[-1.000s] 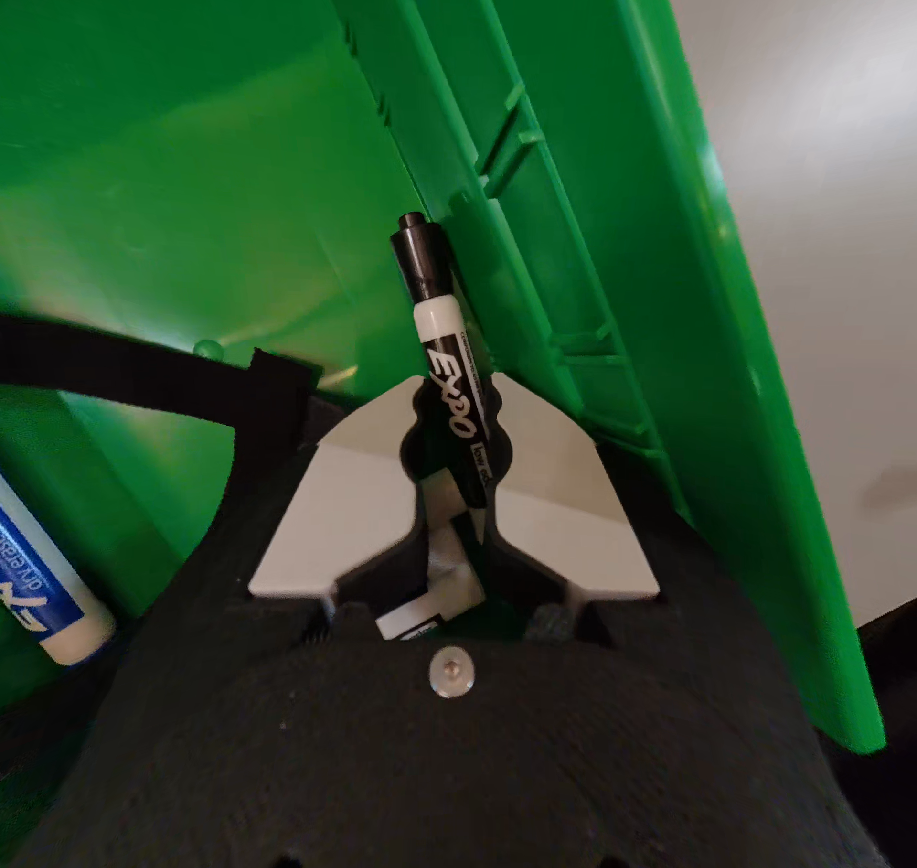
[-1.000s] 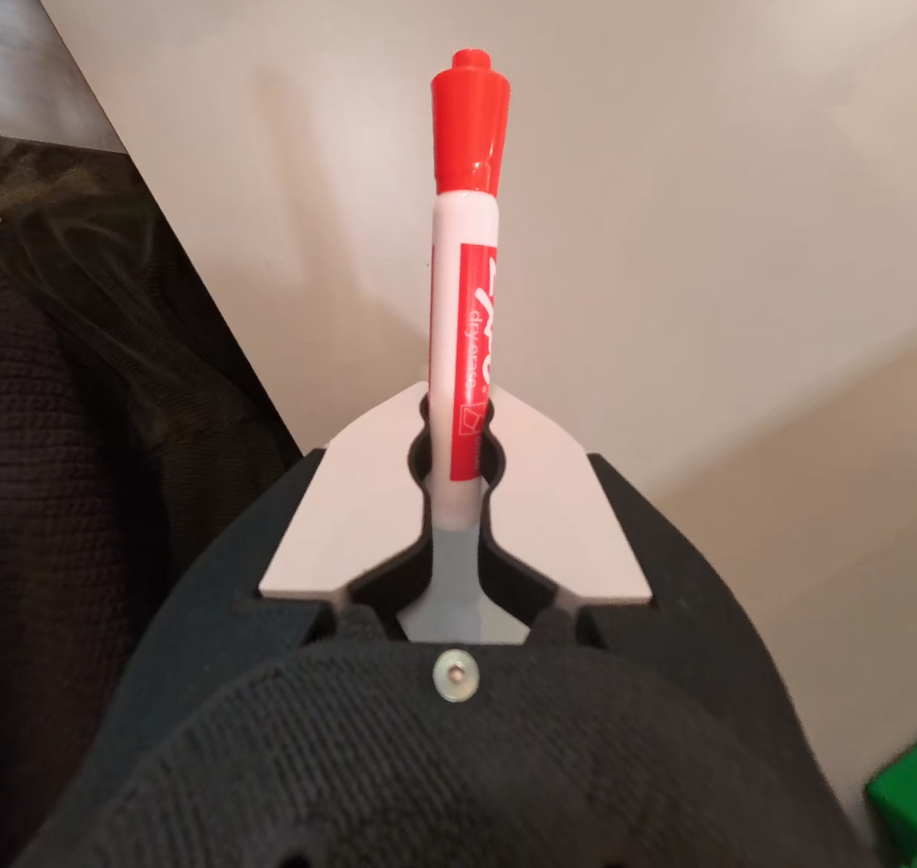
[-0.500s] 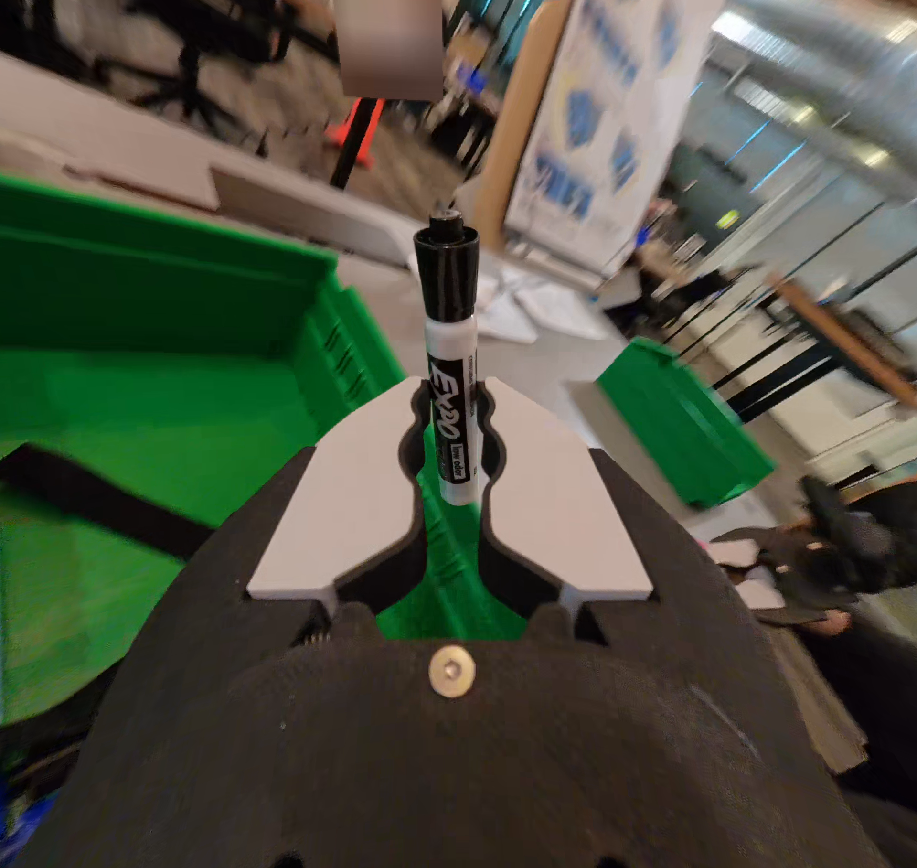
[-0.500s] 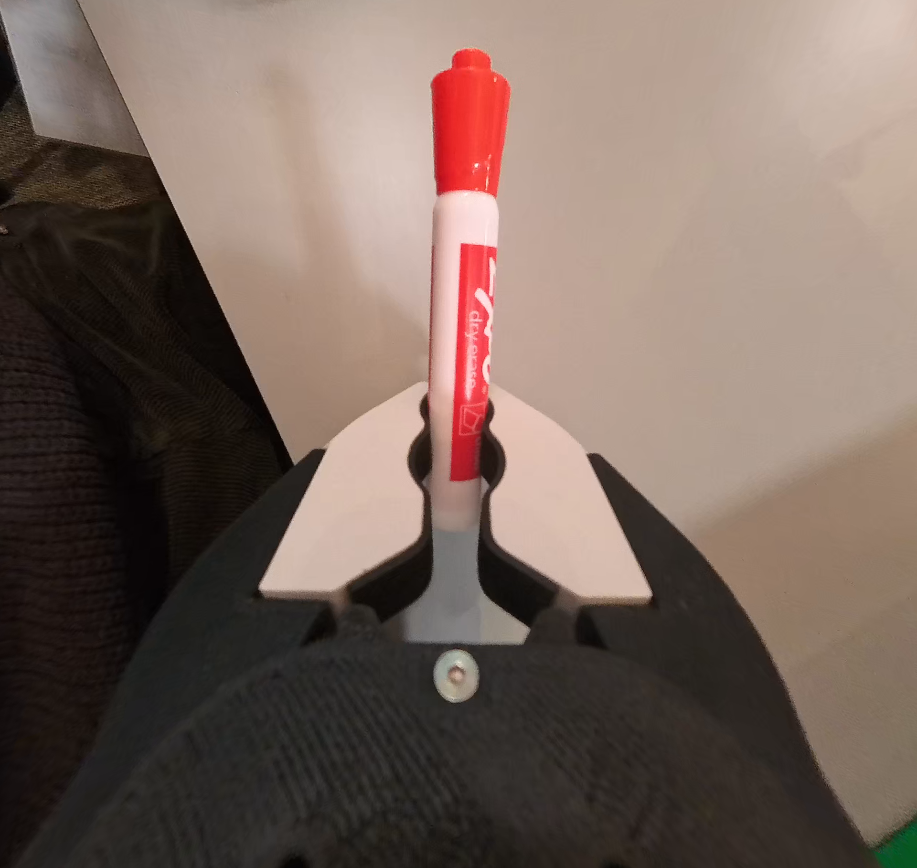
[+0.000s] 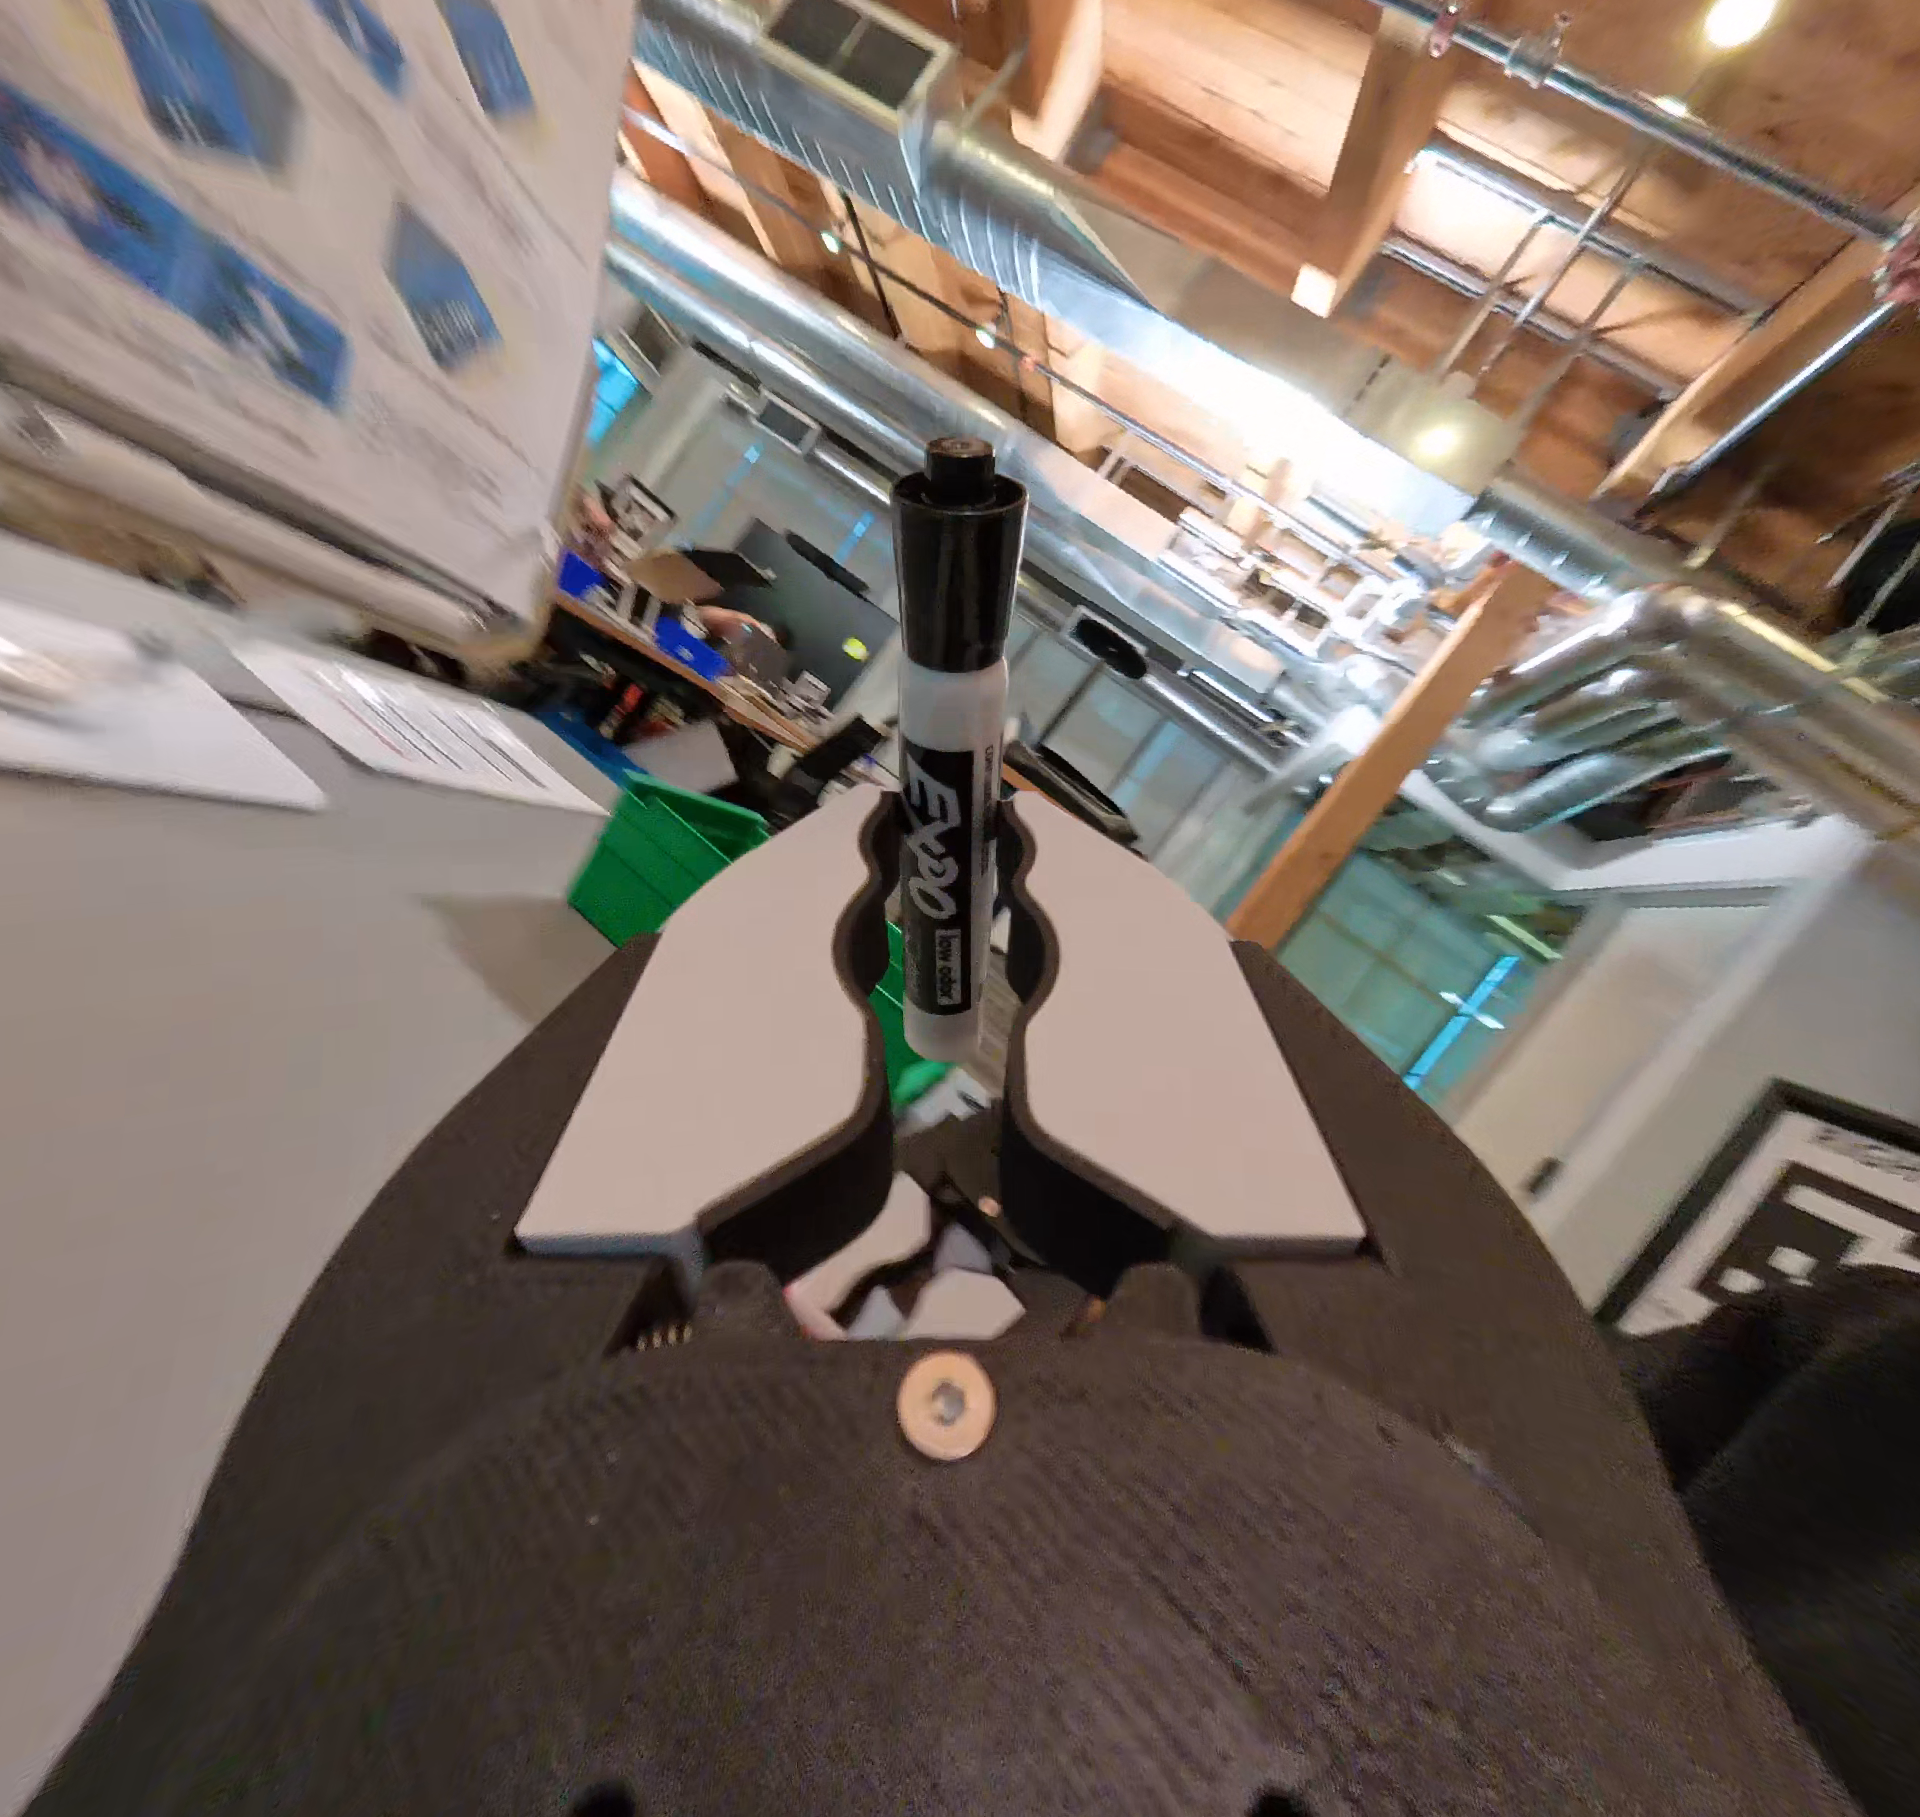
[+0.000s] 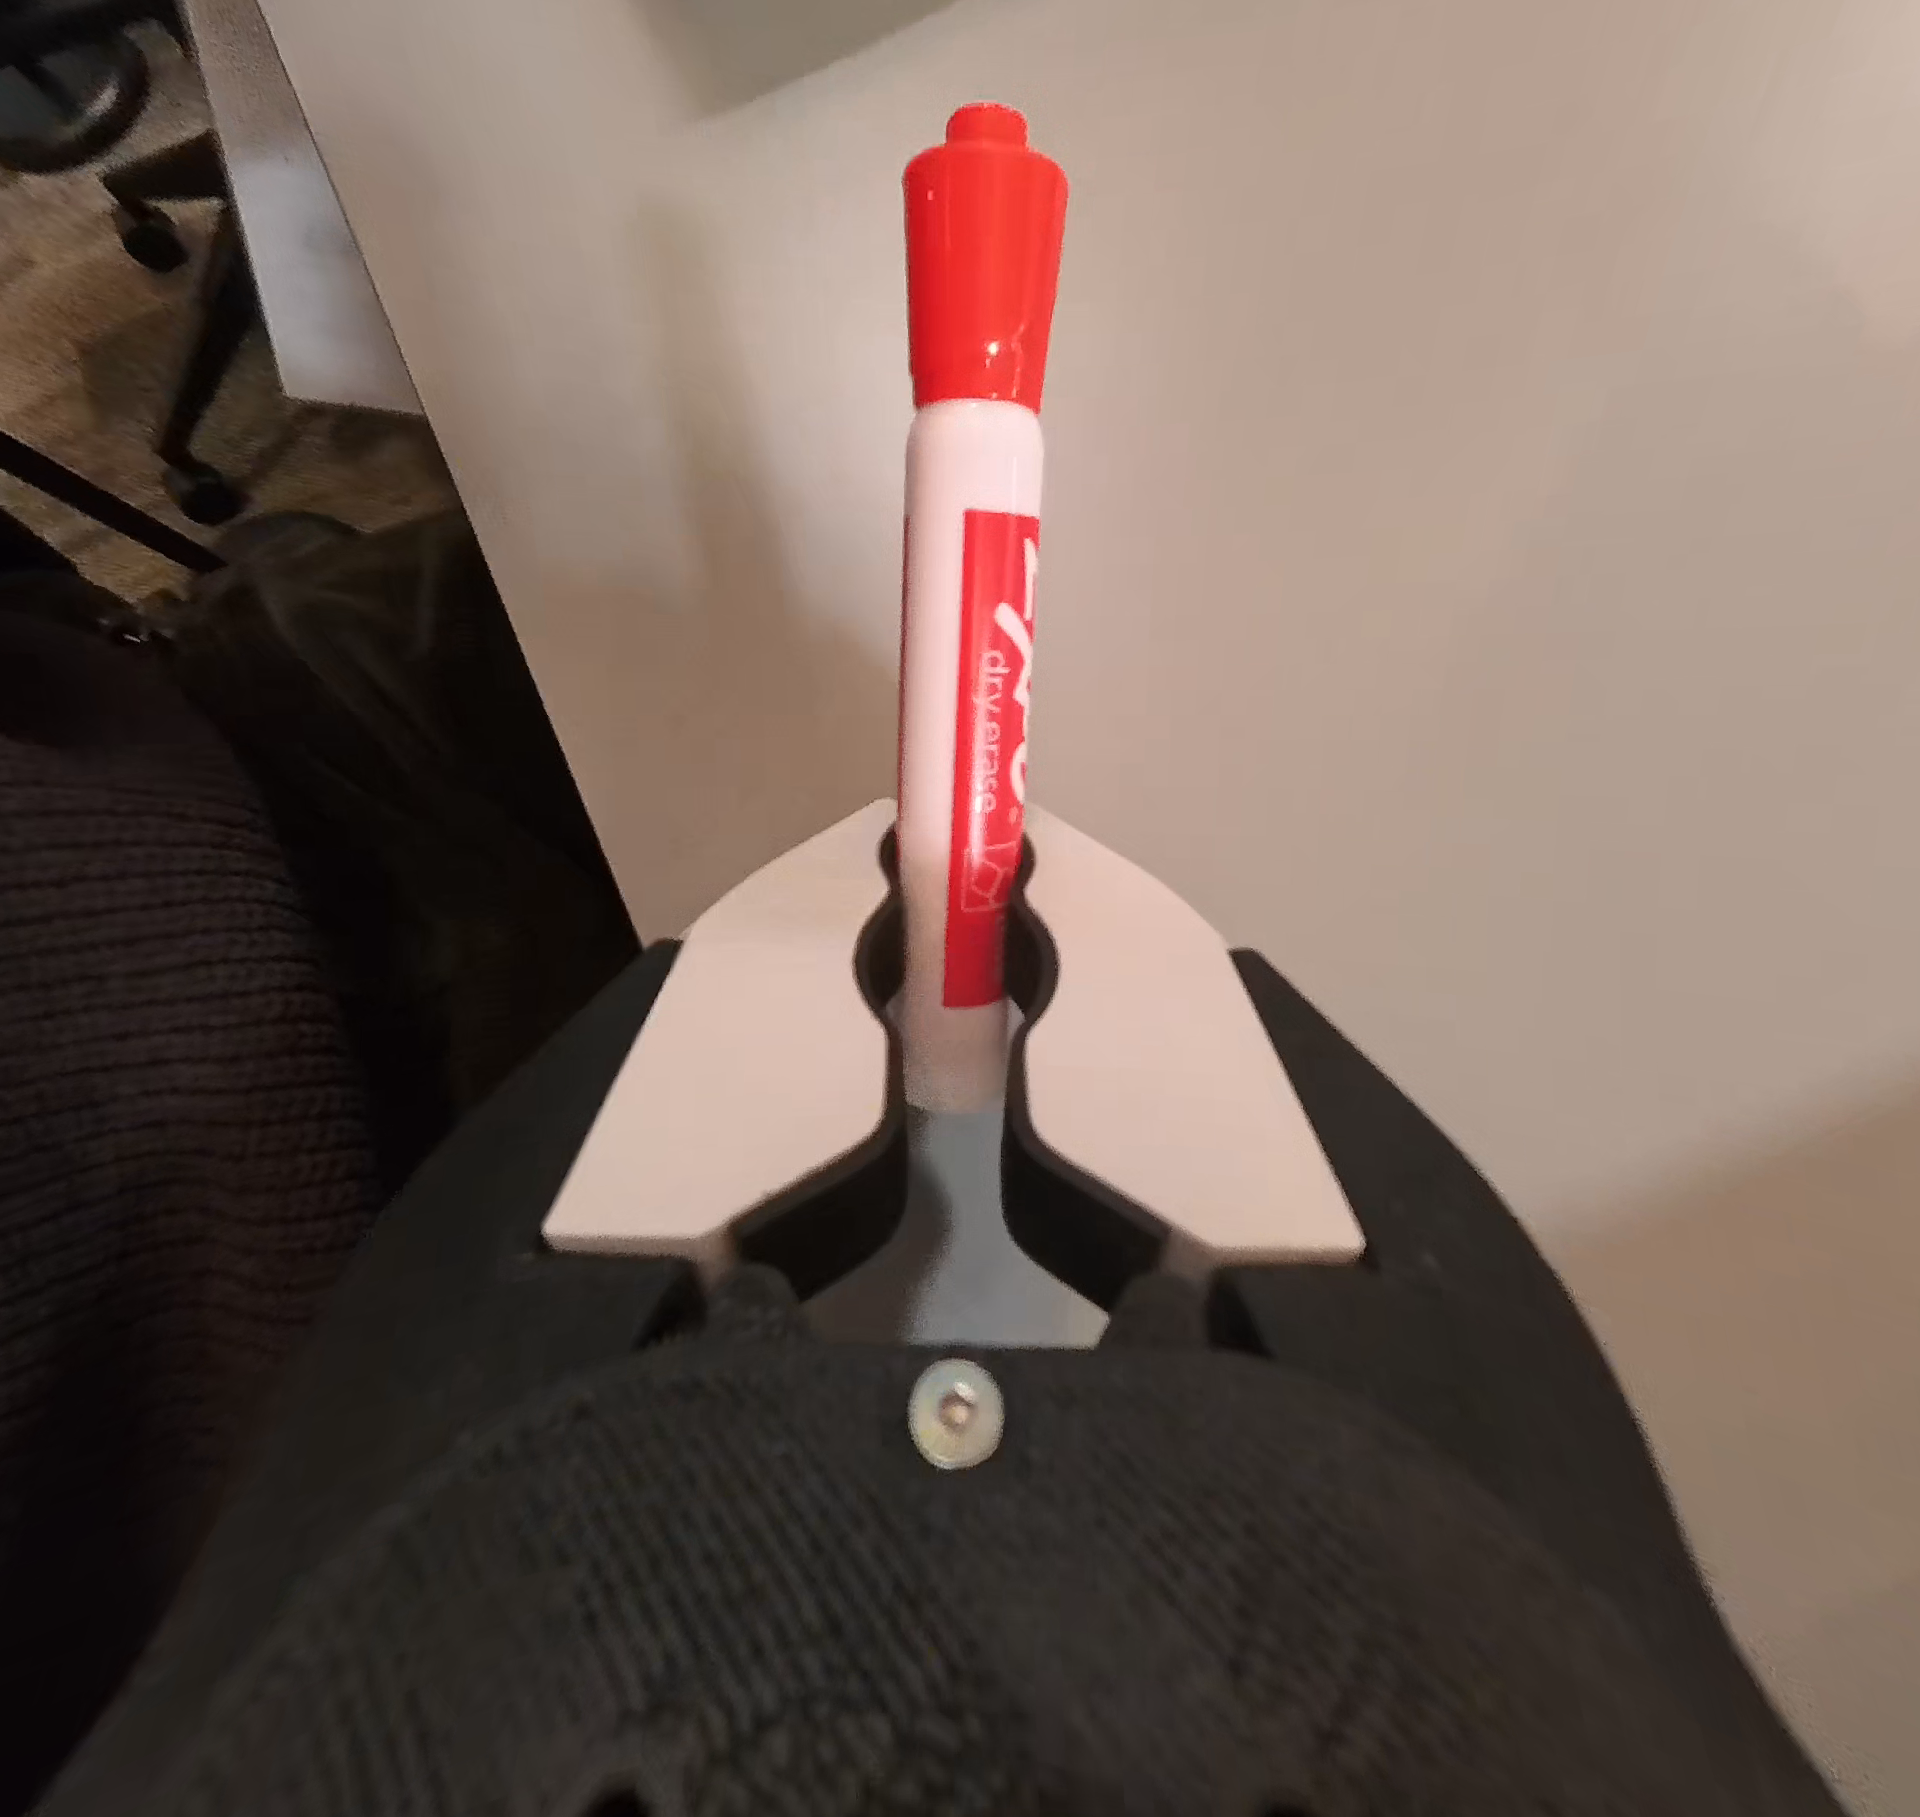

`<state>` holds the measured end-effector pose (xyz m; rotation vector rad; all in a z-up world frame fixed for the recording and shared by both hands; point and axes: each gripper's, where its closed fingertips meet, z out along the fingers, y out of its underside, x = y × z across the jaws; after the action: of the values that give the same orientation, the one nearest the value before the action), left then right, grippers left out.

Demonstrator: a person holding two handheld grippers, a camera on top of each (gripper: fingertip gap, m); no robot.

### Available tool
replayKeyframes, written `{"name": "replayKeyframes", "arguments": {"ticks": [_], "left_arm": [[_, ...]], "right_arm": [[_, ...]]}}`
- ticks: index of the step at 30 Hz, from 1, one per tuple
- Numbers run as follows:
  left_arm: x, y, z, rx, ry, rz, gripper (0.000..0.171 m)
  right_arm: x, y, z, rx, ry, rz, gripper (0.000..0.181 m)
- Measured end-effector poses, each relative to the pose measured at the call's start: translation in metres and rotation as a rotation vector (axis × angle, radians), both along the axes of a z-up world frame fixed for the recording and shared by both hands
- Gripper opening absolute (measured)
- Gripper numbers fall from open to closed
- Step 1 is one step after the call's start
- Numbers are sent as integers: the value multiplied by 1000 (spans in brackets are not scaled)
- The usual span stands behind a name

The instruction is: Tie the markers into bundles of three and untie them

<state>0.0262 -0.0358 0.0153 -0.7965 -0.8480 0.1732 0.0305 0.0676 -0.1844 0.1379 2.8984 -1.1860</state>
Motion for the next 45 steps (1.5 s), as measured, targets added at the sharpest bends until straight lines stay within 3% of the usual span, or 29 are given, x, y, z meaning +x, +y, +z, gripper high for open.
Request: {"name": "replayKeyframes", "arguments": {"ticks": [3,6,9,15,31,45], "left_arm": [[-2,47,-25,29,-66,-103,17],[-4,73,-43,-134,-71,-117,17],[-2,78,-44,-218,-26,-97,18],[-2,85,-53,-181,-41,-130,18],[-10,101,-78,-123,-150,-36,18],[-9,114,-80,-62,-155,-122,18]], "right_arm": [[5,-1,0,-12,-39,1,15],[10,-3,1,-22,-53,7,15],[14,-5,5,-47,-84,3,16],[15,-6,10,-85,-192,-74,16],[6,-8,19,-123,-95,-143,15],[3,-7,15,-94,-37,-152,17]]}}
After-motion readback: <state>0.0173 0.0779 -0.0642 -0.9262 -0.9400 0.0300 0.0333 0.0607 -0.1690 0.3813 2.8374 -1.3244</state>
